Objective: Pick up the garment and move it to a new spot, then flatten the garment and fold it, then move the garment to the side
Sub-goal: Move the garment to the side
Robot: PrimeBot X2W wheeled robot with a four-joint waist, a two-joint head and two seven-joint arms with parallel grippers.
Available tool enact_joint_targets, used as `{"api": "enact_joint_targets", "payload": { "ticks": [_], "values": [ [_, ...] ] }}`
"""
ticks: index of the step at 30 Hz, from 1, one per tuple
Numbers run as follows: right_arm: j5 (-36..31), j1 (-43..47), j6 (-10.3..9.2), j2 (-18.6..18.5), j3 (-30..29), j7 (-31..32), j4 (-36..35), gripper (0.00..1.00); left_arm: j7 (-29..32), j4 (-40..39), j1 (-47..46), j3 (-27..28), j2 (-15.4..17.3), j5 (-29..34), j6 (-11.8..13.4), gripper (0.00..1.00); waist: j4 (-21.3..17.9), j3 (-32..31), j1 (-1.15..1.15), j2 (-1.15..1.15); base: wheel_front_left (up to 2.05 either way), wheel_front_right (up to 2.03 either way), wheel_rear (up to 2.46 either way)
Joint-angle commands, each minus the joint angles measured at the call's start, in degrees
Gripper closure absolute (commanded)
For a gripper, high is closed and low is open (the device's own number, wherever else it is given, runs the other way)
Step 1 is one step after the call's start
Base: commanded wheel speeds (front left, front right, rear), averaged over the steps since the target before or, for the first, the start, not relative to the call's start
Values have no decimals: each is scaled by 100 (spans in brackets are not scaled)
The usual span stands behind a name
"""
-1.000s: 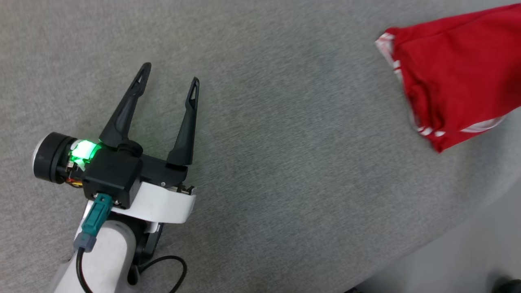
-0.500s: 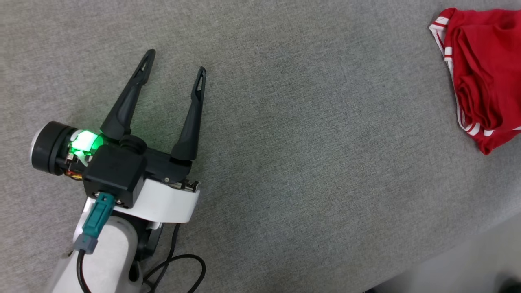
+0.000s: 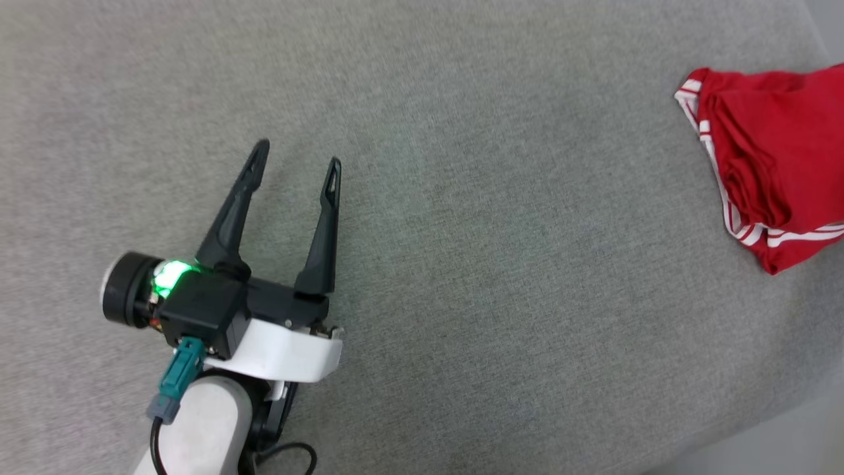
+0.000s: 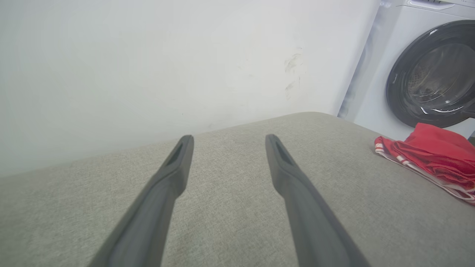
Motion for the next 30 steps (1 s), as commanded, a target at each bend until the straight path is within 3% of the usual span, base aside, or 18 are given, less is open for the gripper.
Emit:
{"api": "enact_joint_targets", "payload": {
  "ticks": [1, 14, 30],
  "values": [
    [-55, 167, -4, 34, 27, -74, -106, 0, -63, 53, 123, 24, -28, -51, 43, 0, 162, -361, 0, 0, 0, 0, 0],
    [69, 2165, -4, 806, 198, -200, -2377, 0, -421, 519, 994, 213, -276, -494, 252, 0, 634, -1579, 0, 0, 0, 0, 0],
    [-381, 4663, -4, 1918, 82, 918, -5520, 0, -527, 1049, 1842, 481, -369, -755, 355, 0, 1428, -2673, 0, 0, 0, 0, 0]
  ]
}}
